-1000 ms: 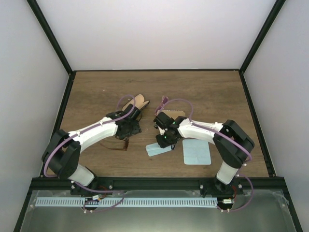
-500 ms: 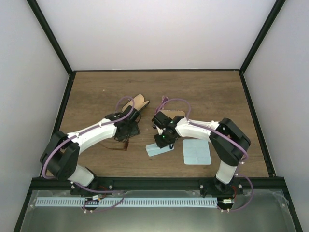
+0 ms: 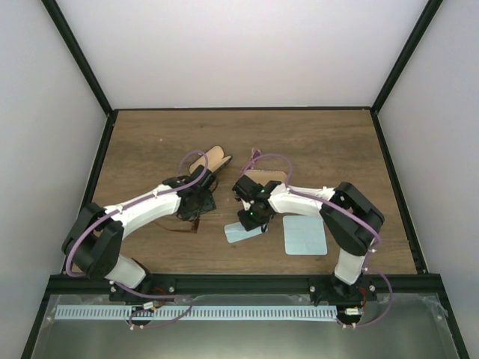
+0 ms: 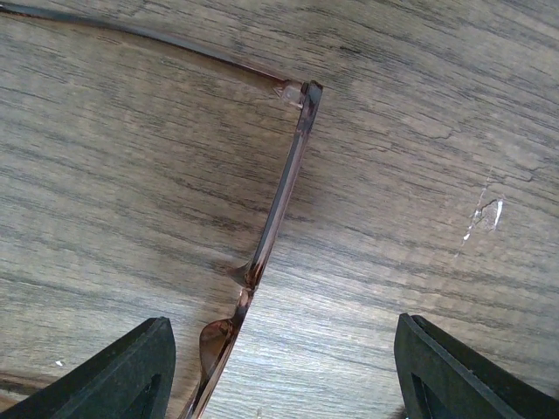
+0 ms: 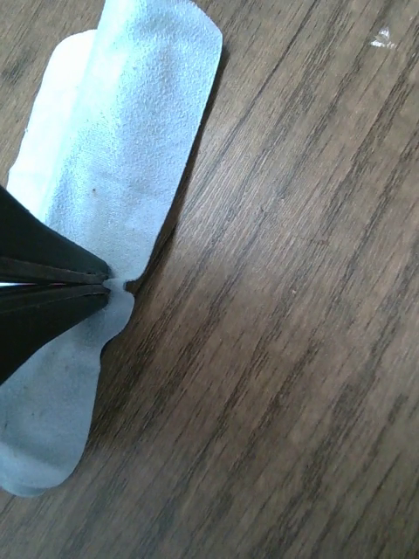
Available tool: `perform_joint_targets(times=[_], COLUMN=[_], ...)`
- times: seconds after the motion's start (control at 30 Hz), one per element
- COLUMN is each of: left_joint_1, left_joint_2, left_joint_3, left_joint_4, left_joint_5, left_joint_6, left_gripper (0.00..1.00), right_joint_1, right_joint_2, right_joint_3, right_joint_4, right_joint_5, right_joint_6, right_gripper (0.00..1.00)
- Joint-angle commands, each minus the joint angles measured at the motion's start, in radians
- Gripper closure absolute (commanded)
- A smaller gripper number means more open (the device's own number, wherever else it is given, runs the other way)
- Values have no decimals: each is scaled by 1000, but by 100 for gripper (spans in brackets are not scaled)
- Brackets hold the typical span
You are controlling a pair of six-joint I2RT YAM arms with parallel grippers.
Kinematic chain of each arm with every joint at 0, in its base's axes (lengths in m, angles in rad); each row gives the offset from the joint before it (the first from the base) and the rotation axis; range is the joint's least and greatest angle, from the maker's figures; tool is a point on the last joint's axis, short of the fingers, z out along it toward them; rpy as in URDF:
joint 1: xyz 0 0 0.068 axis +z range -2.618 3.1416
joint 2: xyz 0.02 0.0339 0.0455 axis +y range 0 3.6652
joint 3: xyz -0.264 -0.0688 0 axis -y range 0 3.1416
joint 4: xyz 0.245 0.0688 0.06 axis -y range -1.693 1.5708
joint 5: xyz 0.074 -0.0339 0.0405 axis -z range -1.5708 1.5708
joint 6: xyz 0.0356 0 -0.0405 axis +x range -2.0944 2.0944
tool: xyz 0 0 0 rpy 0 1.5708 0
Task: Organize the sunglasses
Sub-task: Fold the glasses cleaning cloth at the center of the board.
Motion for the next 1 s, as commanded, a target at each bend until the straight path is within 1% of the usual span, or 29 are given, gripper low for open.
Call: perform_joint_targets(times=[0.0,0.33,0.53,0.97], left_joint_1=[3,4,3,4], left_joint_2=[-19,-4,8,27], left_joint_3=[-5,4,22,26], left_joint_4=[-12,7,10,14], left_joint_5=[-12,-1,-2,-1], left_joint_6=[9,14,23,31], left_gripper=[29,29,29,29], right_joint_1=[14,14,14,14], right_joint_2=[17,-122,-157,-211], right_joint_3=[11,33,14,-72], right_joint_4=[-17,-22,-25,-2], right_joint_5=[29,52,76,19], right_joint_6=[13,25,31,22], right_gripper=[99,99,99,99])
